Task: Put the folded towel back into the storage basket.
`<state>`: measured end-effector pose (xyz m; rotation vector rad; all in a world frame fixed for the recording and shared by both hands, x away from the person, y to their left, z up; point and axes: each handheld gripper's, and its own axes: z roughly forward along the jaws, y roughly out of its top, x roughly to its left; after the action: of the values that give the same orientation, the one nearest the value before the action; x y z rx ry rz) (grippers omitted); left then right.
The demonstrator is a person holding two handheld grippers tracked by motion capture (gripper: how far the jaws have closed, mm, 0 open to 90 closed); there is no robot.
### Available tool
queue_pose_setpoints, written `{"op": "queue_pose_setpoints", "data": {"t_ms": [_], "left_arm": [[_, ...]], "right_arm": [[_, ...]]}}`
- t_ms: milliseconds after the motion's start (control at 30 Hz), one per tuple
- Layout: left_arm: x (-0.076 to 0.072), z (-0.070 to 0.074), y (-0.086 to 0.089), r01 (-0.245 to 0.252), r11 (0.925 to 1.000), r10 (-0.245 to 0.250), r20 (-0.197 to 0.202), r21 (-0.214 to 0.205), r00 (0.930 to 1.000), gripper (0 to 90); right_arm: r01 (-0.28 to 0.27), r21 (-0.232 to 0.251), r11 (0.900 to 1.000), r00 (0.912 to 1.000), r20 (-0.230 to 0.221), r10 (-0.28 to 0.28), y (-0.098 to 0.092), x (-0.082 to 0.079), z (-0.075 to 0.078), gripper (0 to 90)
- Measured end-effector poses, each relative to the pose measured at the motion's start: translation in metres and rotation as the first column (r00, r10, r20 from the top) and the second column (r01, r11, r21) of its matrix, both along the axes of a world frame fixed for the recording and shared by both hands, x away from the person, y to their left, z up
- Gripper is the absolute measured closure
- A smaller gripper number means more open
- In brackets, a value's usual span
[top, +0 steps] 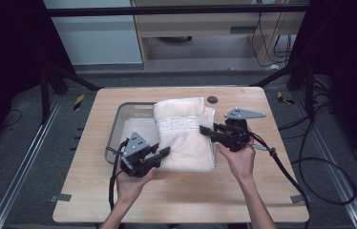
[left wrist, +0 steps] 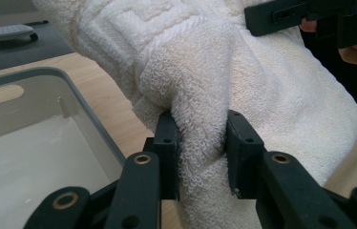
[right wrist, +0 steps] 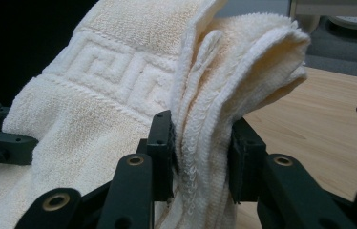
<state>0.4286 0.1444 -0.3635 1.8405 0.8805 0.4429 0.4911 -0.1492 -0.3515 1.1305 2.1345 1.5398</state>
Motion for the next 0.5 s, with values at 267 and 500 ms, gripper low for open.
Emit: {"op": "queue_pose_setpoints", "data": {"t_ms": [267, 500], "left_arm": [[0.002, 0.007, 0.013, -0.015, 0.9999, 0.015, 0.012, -0.005, 0.9998, 69.1], [0.004, 0.011, 0.024, -0.039, 0.9991, 0.040, 0.022, -0.013, 0.9990, 69.0]], "right_arm": [[-0.012, -0.002, 0.9999, 0.9998, 0.014, 0.012, 0.014, 0.006, 0.008, 67.3], [-0.024, -0.005, 0.9997, 0.9994, 0.026, 0.024, 0.027, 0.012, 0.014, 67.2]]}}
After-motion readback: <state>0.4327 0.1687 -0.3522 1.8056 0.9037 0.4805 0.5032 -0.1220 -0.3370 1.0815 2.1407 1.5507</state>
